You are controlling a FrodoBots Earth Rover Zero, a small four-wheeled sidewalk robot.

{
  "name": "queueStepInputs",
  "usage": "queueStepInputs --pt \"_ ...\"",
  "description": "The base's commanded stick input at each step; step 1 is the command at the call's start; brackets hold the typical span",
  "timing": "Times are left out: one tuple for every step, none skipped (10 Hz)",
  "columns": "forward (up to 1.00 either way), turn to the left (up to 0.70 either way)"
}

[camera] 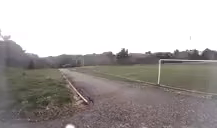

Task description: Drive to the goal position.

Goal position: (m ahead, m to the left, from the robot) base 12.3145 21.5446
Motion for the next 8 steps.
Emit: queueStepInputs --pt "0.7 0.0" --pt "0.7 0.0" --pt "0.7 0.0" --pt "0.7 0.0" --pt "0.7 0.0" --pt "0.7 0.0" --pt "0.7 0.0" --pt "0.7 0.0"
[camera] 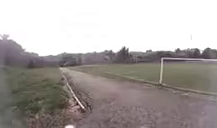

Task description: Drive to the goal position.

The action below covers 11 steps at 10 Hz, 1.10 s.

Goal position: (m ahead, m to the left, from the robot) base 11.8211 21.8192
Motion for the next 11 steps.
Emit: queueStepInputs --pt "0.7 0.0" --pt "0.7 0.0" --pt "0.7 0.0" --pt "0.7 0.02" --pt "0.7 0.12" --pt "0.7 0.23" --pt "0.7 0.35" --pt "0.7 0.35" --pt "0.7 0.22" --pt "0.69 0.02" --pt "0.69 0.25"
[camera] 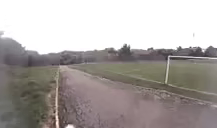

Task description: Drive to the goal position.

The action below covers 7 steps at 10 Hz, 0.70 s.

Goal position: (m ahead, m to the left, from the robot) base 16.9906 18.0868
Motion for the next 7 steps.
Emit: queueStepInputs --pt "0.69 0.33" --pt "0.69 0.35" --pt "0.69 0.35" --pt "0.69 0.35" --pt "0.69 0.35" --pt "0.7 0.35" --pt "0.7 0.35"
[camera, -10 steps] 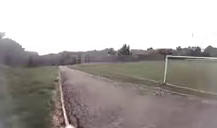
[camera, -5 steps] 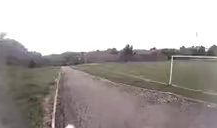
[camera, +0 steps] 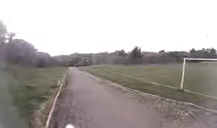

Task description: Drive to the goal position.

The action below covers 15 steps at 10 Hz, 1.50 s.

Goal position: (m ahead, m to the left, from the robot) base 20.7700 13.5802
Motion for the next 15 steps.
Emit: queueStepInputs --pt "0.7 0.35" --pt "0.7 0.35" --pt "0.7 0.35" --pt "0.7 0.35" --pt "0.7 0.1" --pt "0.7 0.0" --pt "0.7 0.0" --pt "0.7 0.16" --pt "0.7 0.31" --pt "0.7 0.07" --pt "0.7 0.0" --pt "0.7 0.0" --pt "0.7 0.0" --pt "0.7 0.0" --pt "0.7 0.0"
